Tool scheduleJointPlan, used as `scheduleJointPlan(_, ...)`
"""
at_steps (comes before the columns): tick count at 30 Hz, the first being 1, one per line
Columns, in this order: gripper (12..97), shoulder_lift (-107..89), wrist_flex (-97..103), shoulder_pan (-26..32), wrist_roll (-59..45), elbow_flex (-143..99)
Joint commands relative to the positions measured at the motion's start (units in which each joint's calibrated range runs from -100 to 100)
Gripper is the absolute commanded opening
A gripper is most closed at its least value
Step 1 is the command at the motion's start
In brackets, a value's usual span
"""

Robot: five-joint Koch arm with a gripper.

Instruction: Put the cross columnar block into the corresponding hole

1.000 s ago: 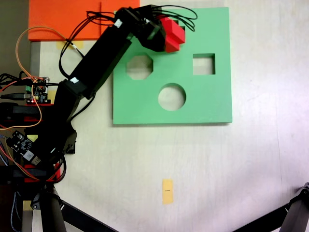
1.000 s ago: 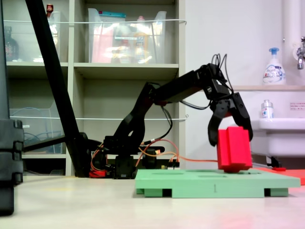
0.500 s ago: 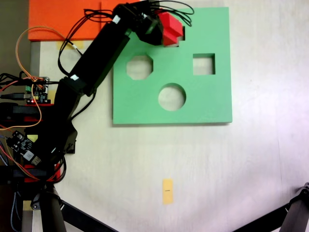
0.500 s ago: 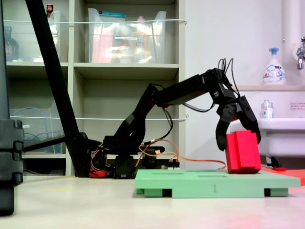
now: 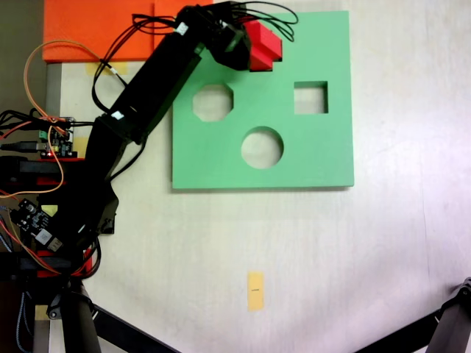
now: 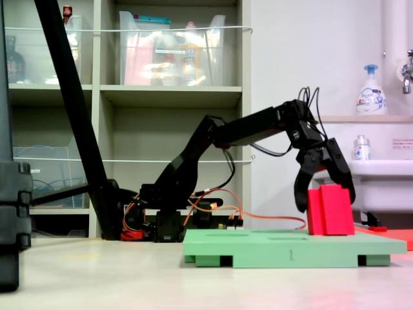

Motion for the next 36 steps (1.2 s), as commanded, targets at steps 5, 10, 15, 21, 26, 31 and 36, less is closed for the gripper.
scheduleJointPlan(5,36.3,1.23,6.14,-0.24,0.39,4.2)
scheduleJointPlan(10,36.8,3.05,8.83,-0.63,0.39,4.2)
scheduleJointPlan(15,38.7,6.26,11.72,-1.12,0.39,4.3)
scheduleJointPlan(21,50.1,10.17,15.09,-1.47,0.34,4.3)
scheduleJointPlan(26,59.6,11.85,14.71,-1.51,0.34,4.1)
scheduleJointPlan(31,94.6,10.17,14.71,-1.07,0.24,5.5)
scheduleJointPlan(36,95.5,-1.84,7.0,-0.88,-1.27,5.5)
